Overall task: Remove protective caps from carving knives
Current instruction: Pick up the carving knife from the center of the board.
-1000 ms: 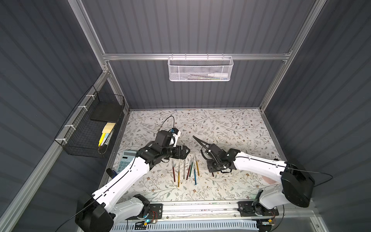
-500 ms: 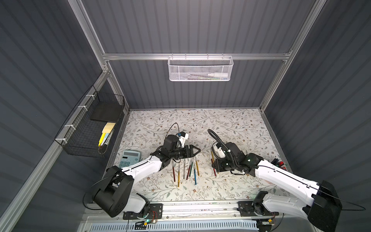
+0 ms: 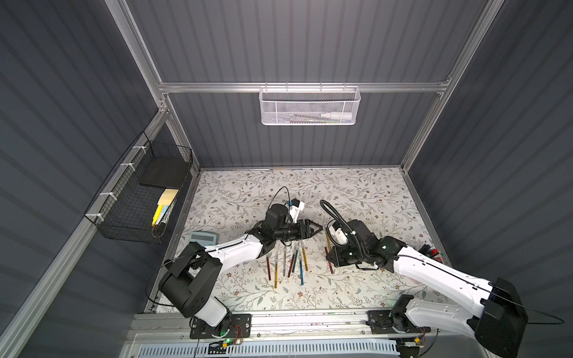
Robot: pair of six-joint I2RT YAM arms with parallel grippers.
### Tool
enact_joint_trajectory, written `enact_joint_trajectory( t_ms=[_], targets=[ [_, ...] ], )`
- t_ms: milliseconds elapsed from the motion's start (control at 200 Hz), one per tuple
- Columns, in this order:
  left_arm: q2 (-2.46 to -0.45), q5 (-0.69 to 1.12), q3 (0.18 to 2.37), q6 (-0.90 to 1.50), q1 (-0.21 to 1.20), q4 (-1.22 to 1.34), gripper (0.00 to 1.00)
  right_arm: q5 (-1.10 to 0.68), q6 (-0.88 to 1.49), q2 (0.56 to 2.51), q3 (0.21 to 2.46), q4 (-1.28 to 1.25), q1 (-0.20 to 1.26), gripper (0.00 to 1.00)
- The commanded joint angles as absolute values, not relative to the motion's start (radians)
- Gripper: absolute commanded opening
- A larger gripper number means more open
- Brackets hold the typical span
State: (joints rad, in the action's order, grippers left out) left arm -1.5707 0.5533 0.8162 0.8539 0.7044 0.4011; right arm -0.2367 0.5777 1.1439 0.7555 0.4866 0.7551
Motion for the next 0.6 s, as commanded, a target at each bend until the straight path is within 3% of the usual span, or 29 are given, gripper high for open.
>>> enact_joint_trajectory(
  t_ms=[0, 595],
  targets=[
    [-1.612, 0.552, 0.843, 0.877, 0.721, 0.377, 0.63, -0.249, 0.566, 1.149, 0.782, 0.496, 0.753, 0.1],
    [-1.664, 0.55, 0.895, 0.896, 0.758, 0.319, 0.44, -0.212, 0.578, 1.167, 0.782, 0.492, 0.755, 0.1]
  ],
)
